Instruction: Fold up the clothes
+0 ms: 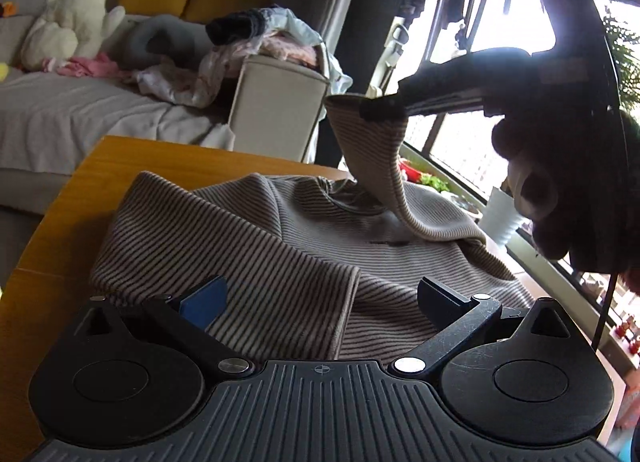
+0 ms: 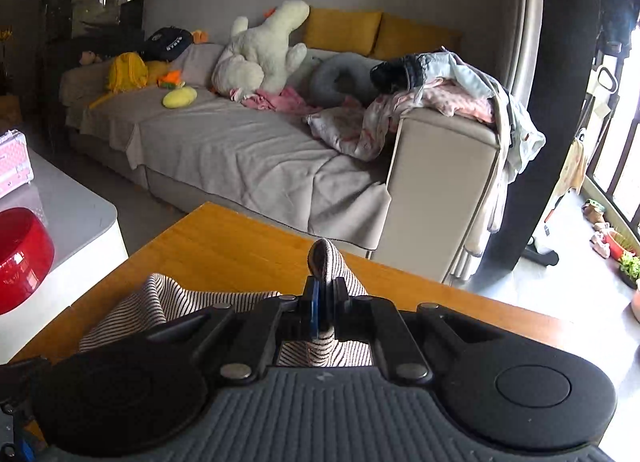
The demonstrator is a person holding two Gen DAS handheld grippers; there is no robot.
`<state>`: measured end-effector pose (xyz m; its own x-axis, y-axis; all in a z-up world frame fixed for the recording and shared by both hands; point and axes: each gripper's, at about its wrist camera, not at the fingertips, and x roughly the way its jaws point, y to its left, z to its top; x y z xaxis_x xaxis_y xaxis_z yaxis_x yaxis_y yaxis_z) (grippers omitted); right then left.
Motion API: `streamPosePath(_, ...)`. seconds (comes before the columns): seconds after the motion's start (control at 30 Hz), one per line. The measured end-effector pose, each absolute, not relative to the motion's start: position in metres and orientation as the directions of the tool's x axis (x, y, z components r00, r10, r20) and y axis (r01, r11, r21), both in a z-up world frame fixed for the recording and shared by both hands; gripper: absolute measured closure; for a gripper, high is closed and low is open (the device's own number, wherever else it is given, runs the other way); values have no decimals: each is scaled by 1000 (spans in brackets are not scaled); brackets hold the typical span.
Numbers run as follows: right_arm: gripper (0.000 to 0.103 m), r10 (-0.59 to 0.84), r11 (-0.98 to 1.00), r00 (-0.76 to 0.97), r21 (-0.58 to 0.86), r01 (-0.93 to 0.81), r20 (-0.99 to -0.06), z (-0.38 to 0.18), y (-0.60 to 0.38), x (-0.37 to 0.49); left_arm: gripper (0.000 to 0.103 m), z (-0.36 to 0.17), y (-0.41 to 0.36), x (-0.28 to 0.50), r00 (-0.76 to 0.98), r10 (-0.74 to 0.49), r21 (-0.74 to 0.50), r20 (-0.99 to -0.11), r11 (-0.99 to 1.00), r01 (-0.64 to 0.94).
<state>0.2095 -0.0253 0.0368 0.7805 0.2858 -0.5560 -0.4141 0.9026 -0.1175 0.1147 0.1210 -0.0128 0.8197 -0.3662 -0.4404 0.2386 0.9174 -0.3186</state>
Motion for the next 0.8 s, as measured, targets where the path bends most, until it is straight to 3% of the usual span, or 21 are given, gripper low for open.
streamPosePath(0.23,95,268,907,734,-94,-411,-624,15,-13,221,0,-11,131,111,851,-301,-302,-429,936,179)
streamPosePath(0.47,77,248,928,706,-46,-370,-663,19,-21,202,0,-6,149,111,877,-243,-330,-415,938,104)
streamPosePath(0.63,62,285,945,625,104,-309,-727,16,-41,172,0,-5,167,113,890,-191,-372,-414,928,26)
streamPosePath(0.8,55,354,931,558,227,-285,-750,-7,-35,147,0,-3,177,112,900,-147,-385,-410,923,-25)
